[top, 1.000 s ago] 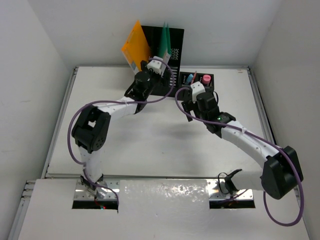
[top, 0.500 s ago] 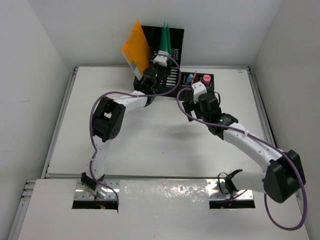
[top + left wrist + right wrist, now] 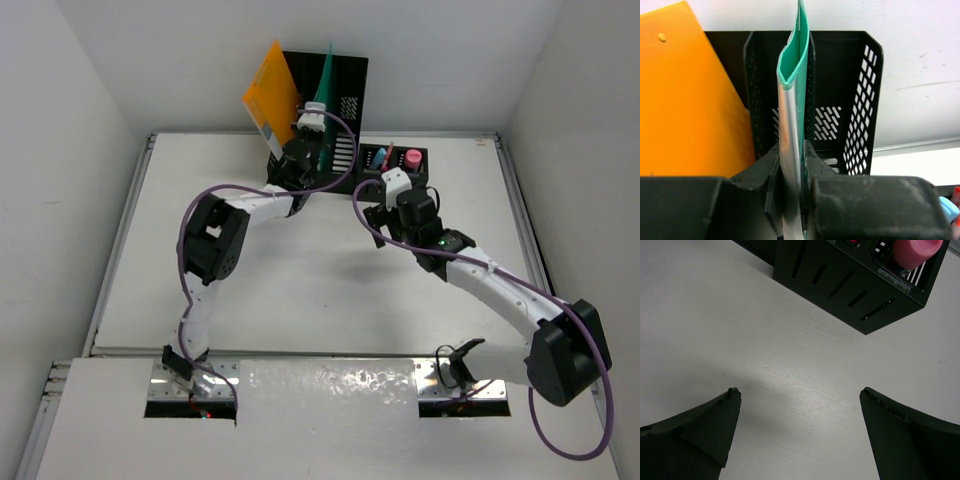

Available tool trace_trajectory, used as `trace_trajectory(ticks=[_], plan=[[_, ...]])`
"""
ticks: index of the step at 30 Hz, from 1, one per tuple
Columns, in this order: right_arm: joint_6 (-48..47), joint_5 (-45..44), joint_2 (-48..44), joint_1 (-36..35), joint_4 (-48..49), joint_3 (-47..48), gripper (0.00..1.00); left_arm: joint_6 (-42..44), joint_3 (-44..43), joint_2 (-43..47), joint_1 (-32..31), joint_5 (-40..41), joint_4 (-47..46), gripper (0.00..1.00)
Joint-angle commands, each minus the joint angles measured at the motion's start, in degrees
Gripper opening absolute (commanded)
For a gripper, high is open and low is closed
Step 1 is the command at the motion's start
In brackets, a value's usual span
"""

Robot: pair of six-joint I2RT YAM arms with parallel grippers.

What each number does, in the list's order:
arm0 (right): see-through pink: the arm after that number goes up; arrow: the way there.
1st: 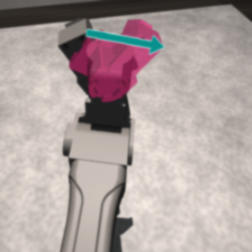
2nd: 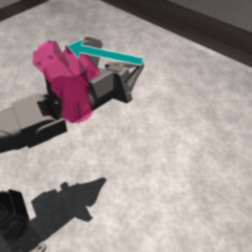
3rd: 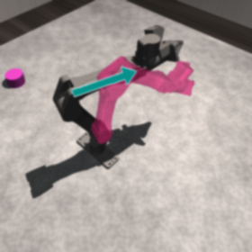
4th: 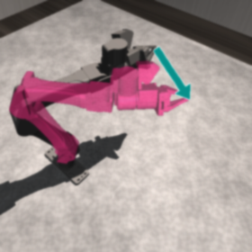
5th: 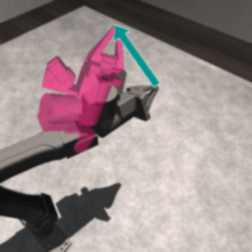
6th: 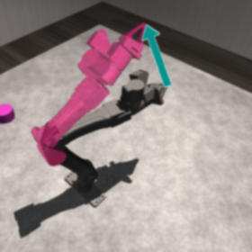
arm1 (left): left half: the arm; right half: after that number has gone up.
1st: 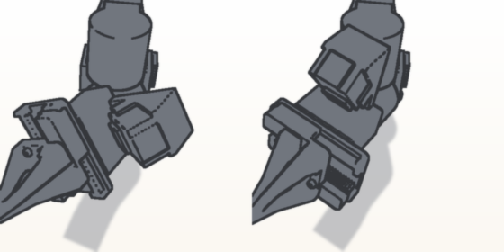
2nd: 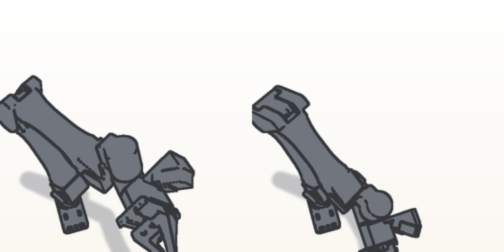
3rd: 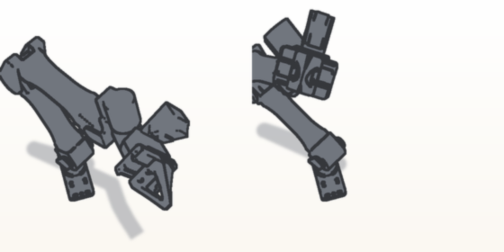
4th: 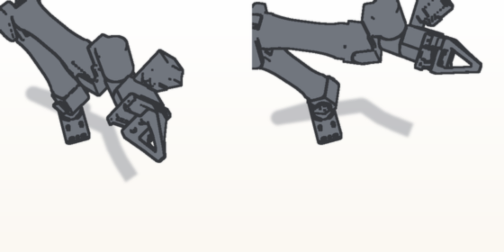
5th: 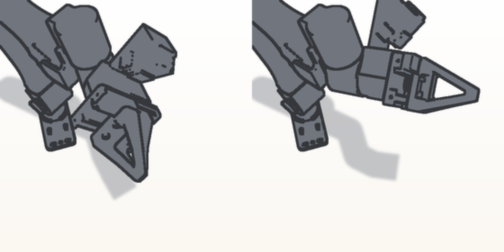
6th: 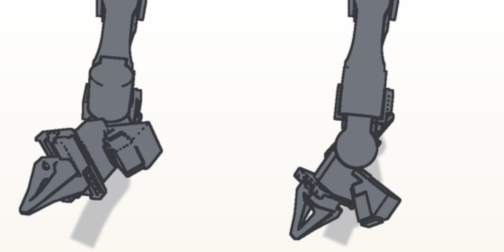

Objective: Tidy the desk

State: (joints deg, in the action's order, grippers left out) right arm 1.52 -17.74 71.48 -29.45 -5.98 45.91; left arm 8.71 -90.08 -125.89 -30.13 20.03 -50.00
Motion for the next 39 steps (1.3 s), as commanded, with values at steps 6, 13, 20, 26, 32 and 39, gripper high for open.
trace_trajectory(ticks=[6,13,20,26,32,39], plan=[[0.9,1.0,-1.2,0.0,2.1,-0.2,0.99,-3.5,2.9,7.3,0.1,10.6,-3.3,0.39],[1.7,2.3,-1.5,-0.1,2.2,-0.6,0.99,-3.3,6.9,13.3,0.2,16.4,-5.3,0.82],[2.3,2.6,-2.4,-0.1,3.2,-1.2,0.99,-2.7,10.2,27.0,0.2,12.8,-2.5,1.0],[2.4,0.5,-3.8,-0.1,3.6,-2.0,0.99,-2.5,13.8,44.1,0.2,6.3,10.8,1.0],[4.5,-24.0,-6.4,0.1,5.6,-4.8,0.99,-14.7,24.1,55.8,0.5,12.4,34.5,1.0],[8.8,-36.7,-6.8,0.4,2.2,-5.9,0.99,-39.6,42.4,62.9,0.5,8.2,54.1,1.0]])
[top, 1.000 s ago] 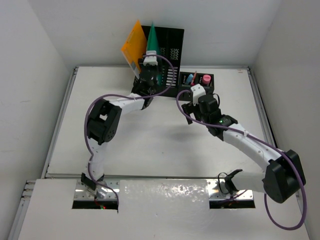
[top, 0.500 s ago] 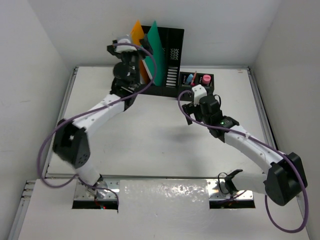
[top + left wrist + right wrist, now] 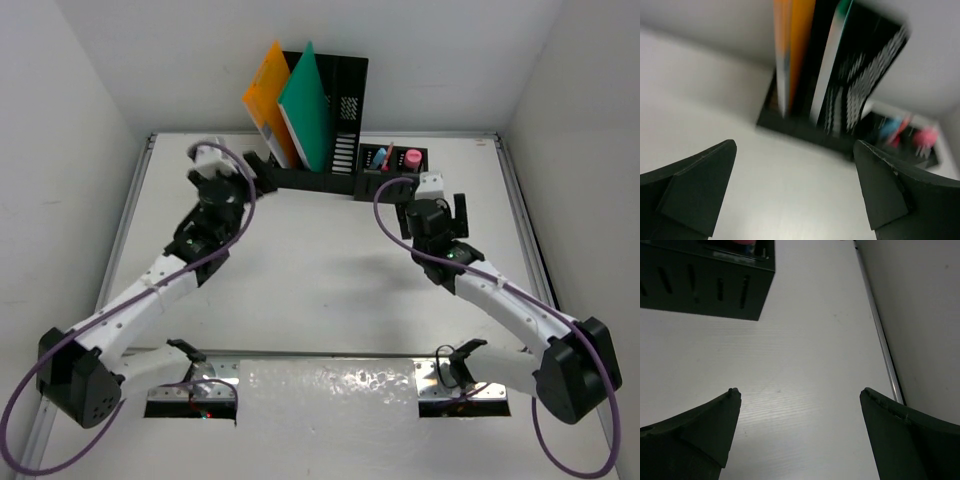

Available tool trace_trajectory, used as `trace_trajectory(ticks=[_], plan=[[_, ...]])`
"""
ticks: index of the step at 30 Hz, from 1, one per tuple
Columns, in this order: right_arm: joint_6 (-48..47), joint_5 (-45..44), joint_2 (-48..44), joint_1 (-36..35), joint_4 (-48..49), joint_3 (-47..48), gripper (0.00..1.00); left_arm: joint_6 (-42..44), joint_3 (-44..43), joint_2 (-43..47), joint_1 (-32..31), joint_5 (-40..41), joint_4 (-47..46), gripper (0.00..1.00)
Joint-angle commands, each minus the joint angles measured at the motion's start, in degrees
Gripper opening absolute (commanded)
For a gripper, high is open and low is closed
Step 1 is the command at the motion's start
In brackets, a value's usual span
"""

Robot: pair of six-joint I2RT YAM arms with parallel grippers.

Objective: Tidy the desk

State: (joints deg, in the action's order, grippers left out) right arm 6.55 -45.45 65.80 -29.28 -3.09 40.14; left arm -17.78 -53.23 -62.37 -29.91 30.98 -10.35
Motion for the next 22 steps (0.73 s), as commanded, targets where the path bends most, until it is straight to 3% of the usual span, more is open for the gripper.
trace_trajectory(ticks=[1,8,12,16,22], plan=[[6.7,-9.0,-1.8,0.3,-1.9,-0.4,0.99,-16.0,9.6,0.4,0.3,-4.2,14.6,1.0],[24.1,-6.1,-12.7,0.3,-16.2,-10.7,0.99,-20.1,19.6,2.0,0.2,-5.1,16.0,1.0],[32.8,-3.6,-20.4,0.2,-19.4,-17.5,0.99,-20.7,22.9,2.0,0.2,-7.4,15.7,1.0],[34.6,-4.5,-23.3,0.2,-21.3,-19.0,0.99,-20.6,25.2,2.1,0.1,-12.3,13.0,1.0],[35.3,-6.3,-24.0,0.2,-23.6,-17.8,0.99,-17.1,24.1,3.7,0.1,-10.7,12.5,1.0]])
